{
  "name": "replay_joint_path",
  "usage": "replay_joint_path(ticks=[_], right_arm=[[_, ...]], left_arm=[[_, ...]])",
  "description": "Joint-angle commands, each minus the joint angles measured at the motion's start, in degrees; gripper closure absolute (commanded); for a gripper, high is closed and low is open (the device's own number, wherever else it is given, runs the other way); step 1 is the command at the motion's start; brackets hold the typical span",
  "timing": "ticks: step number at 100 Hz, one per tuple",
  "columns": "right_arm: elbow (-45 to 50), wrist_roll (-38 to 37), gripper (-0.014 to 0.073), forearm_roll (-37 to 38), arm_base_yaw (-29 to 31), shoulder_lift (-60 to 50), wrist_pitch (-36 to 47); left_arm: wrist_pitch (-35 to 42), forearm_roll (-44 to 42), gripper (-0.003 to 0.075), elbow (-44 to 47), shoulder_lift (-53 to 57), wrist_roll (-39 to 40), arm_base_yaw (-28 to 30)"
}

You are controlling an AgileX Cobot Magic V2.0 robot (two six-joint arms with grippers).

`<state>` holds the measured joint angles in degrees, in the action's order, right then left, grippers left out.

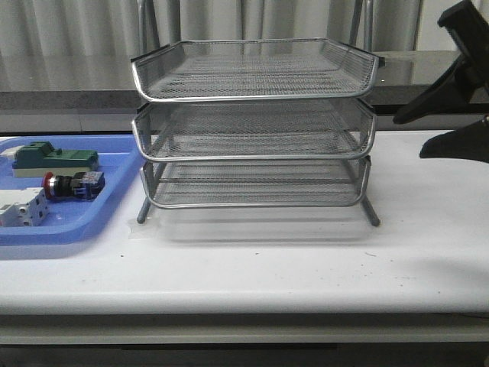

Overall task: Place button on rack with both arms
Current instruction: 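Reach the right gripper to the middle mesh tray's front edge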

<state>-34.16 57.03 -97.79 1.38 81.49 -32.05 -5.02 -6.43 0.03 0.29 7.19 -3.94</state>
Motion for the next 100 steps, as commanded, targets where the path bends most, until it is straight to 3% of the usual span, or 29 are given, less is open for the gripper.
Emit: replay_joint_path(ticks=[1,75,87,100], right_arm=[[-2.45,5.25,0.0232,-6.4,0.29,1.54,-4.84],[-13.8,5.63,0.0239,-7.55,-6.02,15.39,-5.6],[-13.8,5.63,0.0333,-7.55,-6.02,16.01,-5.66],[-13.75,5.63,0.0514,-6.78,-6.02,16.66,-5.99]], left_arm=[[4.69,0.28,0.074,2.78,1.89,0.68,-0.11],[4.69,0.28,0.074,2.78,1.89,0.68,-0.11],[4.69,0.28,0.074,2.78,1.89,0.68,-0.11],[4.69,0.28,0.074,2.78,1.89,0.68,-0.11]])
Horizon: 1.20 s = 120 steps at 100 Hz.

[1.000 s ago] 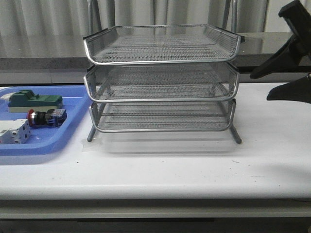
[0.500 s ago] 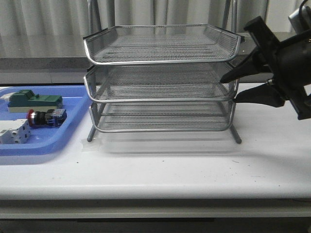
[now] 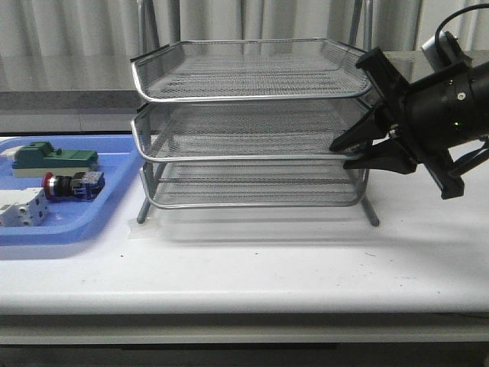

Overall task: Place button on rack with both arms
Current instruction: 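Reach the right gripper to the middle mesh tray's front edge, then pull the middle mesh tray out toward the robot with the right gripper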

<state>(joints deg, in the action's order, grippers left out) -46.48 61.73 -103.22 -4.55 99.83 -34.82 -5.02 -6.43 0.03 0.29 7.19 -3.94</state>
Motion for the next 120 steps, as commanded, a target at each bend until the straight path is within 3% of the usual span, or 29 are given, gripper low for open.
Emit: replay_joint_path(ticks=[1,9,16,42,75,98,108,120], right_arm=[[-1.43,0.94,0.0524,-1.23,-0.09,-1.61,-3.28],[-1.43,0.94,0.0617,0.11,-0.09,-1.33,-3.54],[-0.99,0.94,0.0644,0.49,-0.09,-1.33,-3.54],[7.17,3.95,0.0643,1.1,-0.09,-3.37,-3.69],[22.49,8.61,0.0643,1.1,-0.09,-13.7,-3.09],[26.64,9.05,0.0638,0.9,-0.09,-20.42,-1.37],[26.7,9.05,0.0564,0.42,-0.09,-22.84,0.04],[26.7,9.05,0.0327,0.14,-0.03,-25.15,0.05]], left_arm=[[4.69,0.28,0.074,2.78,1.89,0.68,-0.11],[4.69,0.28,0.074,2.78,1.89,0.68,-0.11],[4.69,0.28,0.074,2.78,1.89,0.68,-0.11],[4.69,0.28,0.074,2.78,1.89,0.68,-0.11],[4.69,0.28,0.074,2.78,1.89,0.68,-0.11],[4.69,0.28,0.074,2.78,1.89,0.68,-0.11],[4.69,0.28,0.074,2.78,1.89,0.68,-0.11],[4.69,0.28,0.074,2.78,1.89,0.68,-0.11]])
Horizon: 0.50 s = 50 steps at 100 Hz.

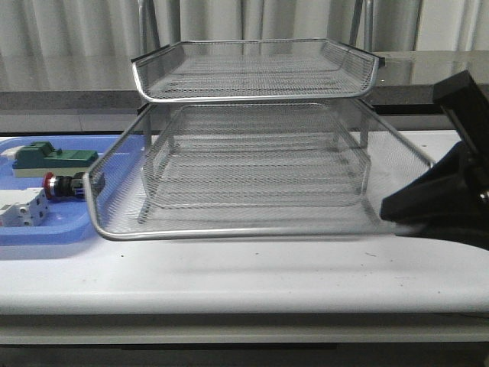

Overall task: Place button on rack with both arms
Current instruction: 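Pull the middle mesh tray out toward the robot with the right gripper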

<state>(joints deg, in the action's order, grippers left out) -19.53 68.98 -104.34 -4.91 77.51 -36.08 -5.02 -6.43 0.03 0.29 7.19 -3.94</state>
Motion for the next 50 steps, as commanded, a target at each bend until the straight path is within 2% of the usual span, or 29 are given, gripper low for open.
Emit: replay_joint_path(ticks=[1,10,17,36,50], right_arm=[[-0.26,1.79,0.0312,1.26,0.32,-2.97,1.25],[-0.26,1.79,0.0139,1.26,0.32,-4.48,1.11],[-0.26,1.79,0.0072,1.32,0.32,-5.66,1.33],[-0.26,0.86,0.0067,6.65,0.32,-10.46,4.3],[-0.31,-5.93,0.0067,16.07,0.38,-16.05,9.65]], left_arm=[[4.69,0.28,0.074,2.78,1.89,0.68,-0.11],[4.69,0.28,0.074,2.78,1.89,0.68,-0.11],[4.69,0.28,0.074,2.78,1.89,0.68,-0.11],[4.69,0.28,0.074,2.78,1.89,0.68,-0.11],[4.69,0.28,0.074,2.78,1.89,0.68,-0.11]])
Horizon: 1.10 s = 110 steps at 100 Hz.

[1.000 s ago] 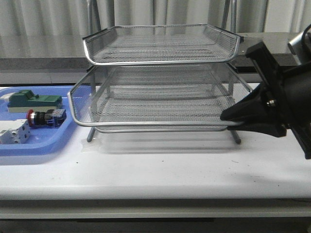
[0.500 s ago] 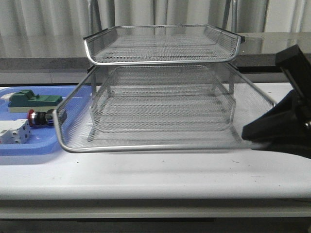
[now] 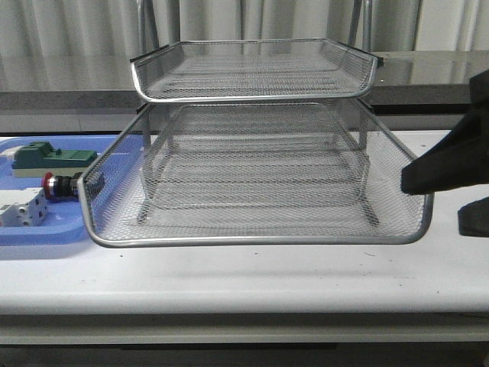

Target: Place button on rack with both arms

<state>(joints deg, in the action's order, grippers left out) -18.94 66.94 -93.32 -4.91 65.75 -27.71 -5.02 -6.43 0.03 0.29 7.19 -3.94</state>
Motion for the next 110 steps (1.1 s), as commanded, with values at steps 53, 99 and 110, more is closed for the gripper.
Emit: replay_joint_path(ticks=[53,99,110], right_arm=[[-13.55,-45.15,0.0125,60.01,0.65,-17.4,-7.5],[-24.48,-67.97,0.016,94.23,0.65,-29.43,-24.53],[-24.48,-68.2,0.0161,94.55,0.65,-34.34,-25.51]], left_arm=[[4.69,0.28,0.074,2.78,1.89,0.68,-0.11],[4.69,0.28,0.074,2.78,1.89,0.68,-0.11],[4.69,0.28,0.074,2.78,1.89,0.68,-0.11]])
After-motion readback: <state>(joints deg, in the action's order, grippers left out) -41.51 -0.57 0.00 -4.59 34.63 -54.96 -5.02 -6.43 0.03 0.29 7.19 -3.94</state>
